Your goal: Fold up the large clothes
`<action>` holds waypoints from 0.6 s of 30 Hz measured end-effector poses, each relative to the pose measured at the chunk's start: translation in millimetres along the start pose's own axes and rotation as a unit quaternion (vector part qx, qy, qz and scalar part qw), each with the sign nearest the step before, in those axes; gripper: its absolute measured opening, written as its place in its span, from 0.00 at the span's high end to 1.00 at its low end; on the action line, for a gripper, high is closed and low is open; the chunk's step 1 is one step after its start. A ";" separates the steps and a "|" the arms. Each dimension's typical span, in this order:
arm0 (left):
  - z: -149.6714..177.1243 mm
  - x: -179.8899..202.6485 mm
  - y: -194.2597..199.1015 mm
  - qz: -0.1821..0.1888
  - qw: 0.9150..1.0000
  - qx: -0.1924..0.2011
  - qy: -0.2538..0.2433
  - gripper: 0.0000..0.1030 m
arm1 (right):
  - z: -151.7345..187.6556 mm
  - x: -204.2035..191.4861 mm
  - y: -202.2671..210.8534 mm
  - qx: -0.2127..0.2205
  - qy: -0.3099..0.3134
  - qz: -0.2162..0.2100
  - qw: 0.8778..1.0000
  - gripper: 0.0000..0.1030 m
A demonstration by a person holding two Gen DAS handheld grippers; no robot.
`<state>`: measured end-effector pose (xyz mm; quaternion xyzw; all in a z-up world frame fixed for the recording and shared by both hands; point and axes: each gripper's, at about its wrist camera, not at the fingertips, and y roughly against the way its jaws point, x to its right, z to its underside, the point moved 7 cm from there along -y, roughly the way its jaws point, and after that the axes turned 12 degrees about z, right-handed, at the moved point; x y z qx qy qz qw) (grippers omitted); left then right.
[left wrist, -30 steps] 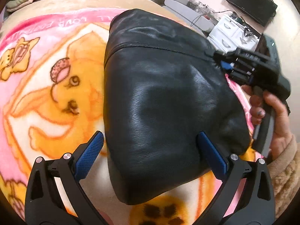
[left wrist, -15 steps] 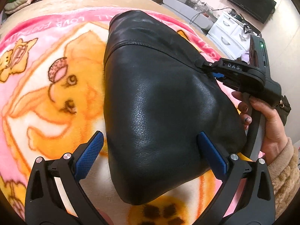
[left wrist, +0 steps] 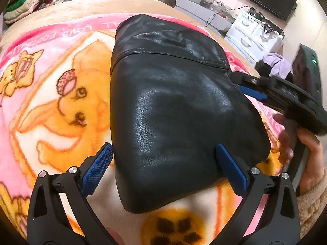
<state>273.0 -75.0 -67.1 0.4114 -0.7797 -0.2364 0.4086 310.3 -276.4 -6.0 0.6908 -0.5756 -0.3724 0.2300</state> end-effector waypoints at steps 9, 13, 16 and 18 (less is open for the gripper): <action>4.9 1.1 10.7 -0.004 1.000 0.007 -0.001 0.08 | 52.8 -4.2 26.4 -0.018 -0.001 -0.019 1.000 0.42; 9.7 0.4 18.4 -0.011 1.000 0.012 0.001 0.08 | 73.0 -0.4 22.7 -0.026 0.010 0.016 0.999 0.42; 12.6 -2.2 25.3 -0.016 1.000 0.017 0.011 0.08 | 78.7 3.0 31.3 -0.018 -0.001 0.017 1.000 0.36; 13.8 -3.9 31.4 -0.019 0.999 0.023 0.023 0.08 | 81.2 3.1 41.4 -0.005 0.001 0.026 1.000 0.30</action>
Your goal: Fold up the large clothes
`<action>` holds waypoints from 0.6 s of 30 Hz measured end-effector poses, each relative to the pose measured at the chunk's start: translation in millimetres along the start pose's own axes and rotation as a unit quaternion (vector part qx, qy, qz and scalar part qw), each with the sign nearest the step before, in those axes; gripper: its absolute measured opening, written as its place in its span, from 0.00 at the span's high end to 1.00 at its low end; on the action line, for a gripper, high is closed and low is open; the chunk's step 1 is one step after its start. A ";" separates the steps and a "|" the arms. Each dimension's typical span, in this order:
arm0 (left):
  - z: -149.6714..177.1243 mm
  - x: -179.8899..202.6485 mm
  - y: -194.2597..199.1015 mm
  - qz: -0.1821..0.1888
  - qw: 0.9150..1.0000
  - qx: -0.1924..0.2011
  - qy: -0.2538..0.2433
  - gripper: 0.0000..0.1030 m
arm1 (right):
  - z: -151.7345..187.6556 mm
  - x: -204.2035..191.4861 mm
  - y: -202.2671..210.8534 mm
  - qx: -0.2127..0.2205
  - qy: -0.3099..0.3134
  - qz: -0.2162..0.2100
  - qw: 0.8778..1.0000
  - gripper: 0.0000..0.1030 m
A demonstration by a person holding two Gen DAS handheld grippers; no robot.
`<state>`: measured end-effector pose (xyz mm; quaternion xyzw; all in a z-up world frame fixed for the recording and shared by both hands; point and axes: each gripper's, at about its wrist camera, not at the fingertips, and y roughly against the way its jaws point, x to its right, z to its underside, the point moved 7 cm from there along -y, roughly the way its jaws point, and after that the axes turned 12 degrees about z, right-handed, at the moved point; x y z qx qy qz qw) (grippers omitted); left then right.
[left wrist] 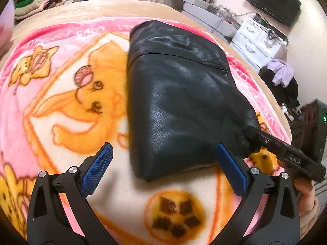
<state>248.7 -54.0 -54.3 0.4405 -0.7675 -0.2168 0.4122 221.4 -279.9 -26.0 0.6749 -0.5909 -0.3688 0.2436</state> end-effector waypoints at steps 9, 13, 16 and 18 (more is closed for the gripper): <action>3.5 2.9 32.5 -0.032 0.999 0.039 0.003 0.08 | 0.0 -1.2 56.3 0.075 0.008 0.001 0.997 0.04; 8.3 8.2 46.4 -0.028 0.998 0.055 0.004 0.08 | 4.8 -4.1 76.5 0.100 0.015 -0.002 0.995 0.04; 14.4 14.5 57.7 -0.037 0.997 0.069 -0.009 0.08 | 12.0 -8.9 90.5 0.119 0.027 0.002 0.993 0.04; 21.7 18.9 64.5 -0.045 0.996 0.078 -0.019 0.08 | 18.1 -11.6 99.4 0.134 0.039 0.016 0.990 0.04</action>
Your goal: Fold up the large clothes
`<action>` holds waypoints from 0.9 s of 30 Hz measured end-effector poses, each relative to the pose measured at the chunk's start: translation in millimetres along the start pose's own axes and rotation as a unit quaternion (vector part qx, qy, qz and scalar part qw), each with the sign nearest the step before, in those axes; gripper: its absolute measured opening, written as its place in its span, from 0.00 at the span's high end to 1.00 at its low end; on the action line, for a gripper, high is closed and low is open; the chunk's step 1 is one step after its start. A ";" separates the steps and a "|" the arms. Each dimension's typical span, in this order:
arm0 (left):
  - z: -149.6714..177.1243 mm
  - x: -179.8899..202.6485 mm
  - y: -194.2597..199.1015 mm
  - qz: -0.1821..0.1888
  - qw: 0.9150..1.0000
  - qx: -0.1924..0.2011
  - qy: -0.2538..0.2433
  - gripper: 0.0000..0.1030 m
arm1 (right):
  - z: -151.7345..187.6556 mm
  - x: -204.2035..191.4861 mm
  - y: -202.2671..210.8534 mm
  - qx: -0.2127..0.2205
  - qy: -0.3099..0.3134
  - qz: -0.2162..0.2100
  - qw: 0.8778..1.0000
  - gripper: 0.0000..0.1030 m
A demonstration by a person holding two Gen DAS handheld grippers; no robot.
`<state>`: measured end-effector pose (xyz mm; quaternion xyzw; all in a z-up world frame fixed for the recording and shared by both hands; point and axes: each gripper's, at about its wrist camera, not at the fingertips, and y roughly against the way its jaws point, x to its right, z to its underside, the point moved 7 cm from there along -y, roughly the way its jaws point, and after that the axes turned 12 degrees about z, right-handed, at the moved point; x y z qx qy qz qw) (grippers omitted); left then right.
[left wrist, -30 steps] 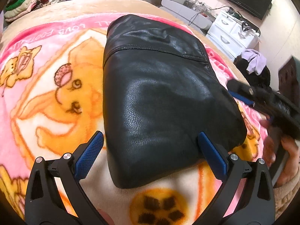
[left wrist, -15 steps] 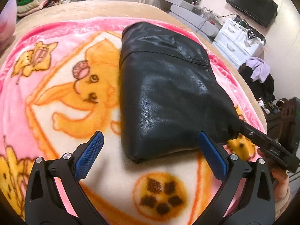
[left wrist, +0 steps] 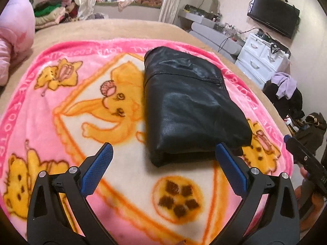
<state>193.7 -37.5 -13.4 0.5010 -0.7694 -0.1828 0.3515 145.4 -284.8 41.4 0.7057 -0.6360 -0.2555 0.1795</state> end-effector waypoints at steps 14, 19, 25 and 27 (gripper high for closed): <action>71.0 0.7 10.4 -0.009 1.000 0.008 0.007 0.08 | 55.6 -1.8 15.0 0.007 0.066 0.051 0.996 0.04; 70.6 0.7 12.4 -0.014 1.000 0.014 0.001 0.08 | 59.8 -3.5 16.0 0.008 0.069 0.052 0.996 0.04; 70.5 -0.5 14.5 -0.019 1.000 0.014 0.003 0.08 | 58.9 -4.1 16.7 0.010 0.069 0.056 0.996 0.04; 70.2 -0.8 14.9 -0.021 1.000 0.014 0.004 0.08 | 58.3 -4.2 18.0 0.010 0.067 0.057 0.996 0.04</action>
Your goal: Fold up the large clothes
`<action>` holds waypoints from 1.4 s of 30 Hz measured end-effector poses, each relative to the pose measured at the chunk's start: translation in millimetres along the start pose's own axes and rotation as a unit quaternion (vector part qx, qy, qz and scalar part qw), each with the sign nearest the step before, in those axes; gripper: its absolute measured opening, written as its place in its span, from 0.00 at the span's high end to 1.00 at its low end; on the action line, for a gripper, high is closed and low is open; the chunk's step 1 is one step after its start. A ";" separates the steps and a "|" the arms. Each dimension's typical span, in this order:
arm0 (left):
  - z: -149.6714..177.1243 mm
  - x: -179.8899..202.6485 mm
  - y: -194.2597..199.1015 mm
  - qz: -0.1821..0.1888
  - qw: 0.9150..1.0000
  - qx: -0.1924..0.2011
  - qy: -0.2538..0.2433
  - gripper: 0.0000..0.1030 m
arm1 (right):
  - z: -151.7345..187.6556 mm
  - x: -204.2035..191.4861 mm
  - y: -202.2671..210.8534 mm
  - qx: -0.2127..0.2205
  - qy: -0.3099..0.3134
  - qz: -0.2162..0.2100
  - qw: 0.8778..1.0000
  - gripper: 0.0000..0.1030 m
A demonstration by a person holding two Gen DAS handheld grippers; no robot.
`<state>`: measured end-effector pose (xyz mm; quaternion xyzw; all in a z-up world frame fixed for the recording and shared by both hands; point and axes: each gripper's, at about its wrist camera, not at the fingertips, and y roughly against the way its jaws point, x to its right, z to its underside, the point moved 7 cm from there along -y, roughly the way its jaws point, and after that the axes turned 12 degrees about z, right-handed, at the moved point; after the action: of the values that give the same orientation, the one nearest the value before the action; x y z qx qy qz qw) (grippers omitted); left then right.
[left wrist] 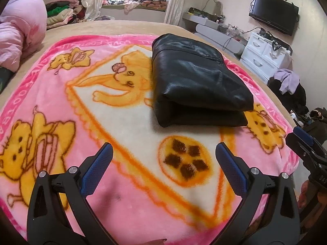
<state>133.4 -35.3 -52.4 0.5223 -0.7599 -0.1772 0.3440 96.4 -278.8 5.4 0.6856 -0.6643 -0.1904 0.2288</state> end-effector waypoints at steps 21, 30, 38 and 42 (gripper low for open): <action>-0.3 -5.7 1.9 -0.015 1.000 0.001 -0.001 0.08 | 5.0 -1.3 -4.5 -0.008 0.002 -0.004 1.000 0.04; 0.2 -4.2 1.6 -0.020 1.000 -0.002 -0.006 0.08 | 8.1 -0.4 -6.8 -0.012 0.000 -0.007 1.000 0.04; 0.2 -3.7 0.7 -0.022 1.000 -0.004 -0.007 0.08 | 9.3 -1.2 -7.5 -0.013 0.004 -0.006 1.000 0.04; 0.1 -3.6 0.8 -0.022 1.000 -0.004 -0.008 0.08 | 8.2 -1.3 -7.8 -0.011 0.005 -0.005 1.000 0.04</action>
<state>133.6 -31.7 -53.3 0.5363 -0.7502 -0.1917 0.3359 98.1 -277.9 -5.7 0.6871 -0.6578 -0.1953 0.2389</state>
